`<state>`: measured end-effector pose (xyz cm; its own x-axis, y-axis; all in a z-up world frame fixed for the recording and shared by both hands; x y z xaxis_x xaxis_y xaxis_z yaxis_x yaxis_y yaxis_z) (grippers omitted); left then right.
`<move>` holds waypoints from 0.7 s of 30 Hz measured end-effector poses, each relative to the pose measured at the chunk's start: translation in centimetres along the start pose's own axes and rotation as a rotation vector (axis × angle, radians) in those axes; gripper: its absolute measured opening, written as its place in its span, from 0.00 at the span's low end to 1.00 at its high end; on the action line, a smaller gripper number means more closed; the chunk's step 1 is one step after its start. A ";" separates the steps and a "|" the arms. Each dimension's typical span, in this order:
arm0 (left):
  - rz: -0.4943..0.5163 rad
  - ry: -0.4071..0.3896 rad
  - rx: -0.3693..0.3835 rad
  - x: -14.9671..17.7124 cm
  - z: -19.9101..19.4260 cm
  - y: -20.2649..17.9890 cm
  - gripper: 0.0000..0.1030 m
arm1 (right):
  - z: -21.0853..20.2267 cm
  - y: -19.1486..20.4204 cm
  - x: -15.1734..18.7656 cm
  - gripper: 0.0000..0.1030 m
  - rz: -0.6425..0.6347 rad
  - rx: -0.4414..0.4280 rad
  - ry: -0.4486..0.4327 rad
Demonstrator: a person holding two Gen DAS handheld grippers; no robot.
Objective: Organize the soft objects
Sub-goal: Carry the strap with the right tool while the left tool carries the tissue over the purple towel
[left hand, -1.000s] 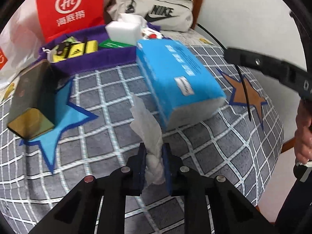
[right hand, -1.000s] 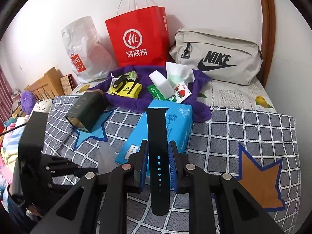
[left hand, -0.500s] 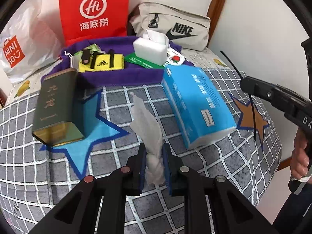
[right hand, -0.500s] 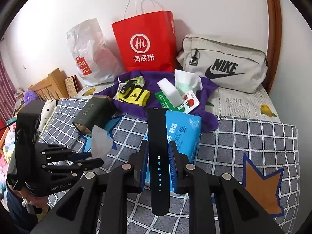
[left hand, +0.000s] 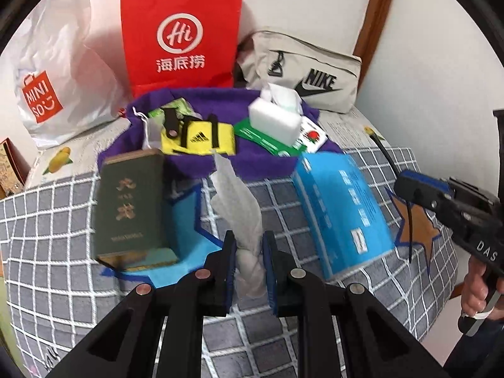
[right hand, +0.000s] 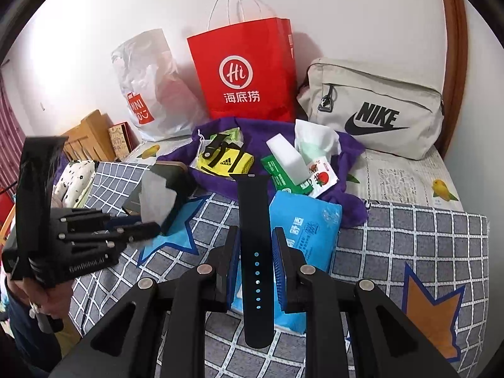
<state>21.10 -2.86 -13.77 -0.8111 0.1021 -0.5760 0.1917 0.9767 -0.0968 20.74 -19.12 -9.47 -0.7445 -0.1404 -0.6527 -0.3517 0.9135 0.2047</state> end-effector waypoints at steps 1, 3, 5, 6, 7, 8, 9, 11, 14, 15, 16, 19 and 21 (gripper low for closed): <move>-0.004 -0.006 -0.008 -0.4 -0.1 0.4 0.16 | 0.2 -0.1 -0.2 0.20 0.003 -0.001 0.001; -0.013 -0.013 -0.019 -1.2 -0.1 1.0 0.16 | 0.6 -0.2 -0.6 0.20 0.005 -0.004 0.003; -0.026 -0.022 -0.022 -2.0 -0.2 1.6 0.16 | 0.9 -0.3 -1.0 0.20 0.006 -0.003 0.005; -0.027 -0.026 -0.024 -2.4 -0.1 1.8 0.16 | 1.1 -0.4 -1.2 0.20 0.005 -0.004 0.005; -0.032 -0.029 -0.028 -2.7 -0.1 2.1 0.16 | 1.3 -0.4 -1.4 0.20 0.004 -0.005 0.006; -0.035 -0.029 -0.029 -3.1 0.0 2.3 0.16 | 1.4 -0.4 -1.7 0.20 0.001 -0.006 0.005; -0.037 -0.030 -0.031 -3.5 0.1 2.5 0.16 | 1.6 -0.5 -2.0 0.20 0.001 -0.006 0.003; -0.037 -0.033 -0.037 -4.0 0.3 2.8 0.16 | 1.9 -0.6 -2.6 0.20 0.003 -0.012 0.000; -0.035 -0.036 -0.037 -4.8 0.6 3.2 0.16 | 2.6 -0.8 -3.5 0.20 0.003 -0.013 -0.001; -0.035 -0.037 -0.038 -5.2 0.8 3.4 0.16 | 2.7 -0.9 -3.7 0.20 0.002 -0.014 -0.001; -0.037 -0.038 -0.039 -5.5 0.9 3.5 0.16 | 2.9 -1.0 -4.0 0.20 0.001 -0.014 -0.001; -0.037 -0.041 -0.045 -6.6 1.4 3.9 0.16 | 3.7 -1.4 -5.1 0.20 -0.001 -0.015 -0.002; -0.049 -0.043 -0.038 -7.5 1.8 4.4 0.16 | 4.1 -1.6 -5.8 0.20 -0.004 -0.014 -0.003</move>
<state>28.98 0.29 -11.31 -0.7945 0.0464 -0.6055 0.1306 0.9868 -0.0956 27.93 -18.24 -9.04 -0.7413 -0.1423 -0.6560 -0.3625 0.9073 0.2129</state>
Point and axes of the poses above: each gripper's, at about its wrist camera, not at the fingertips, and z roughly the way its jaws point, y to its left, x to its underside, the point moved 6 cm from there along z, roughly the way its jaws point, and after that the axes turned 2 degrees about -x, right-handed, at the moved point
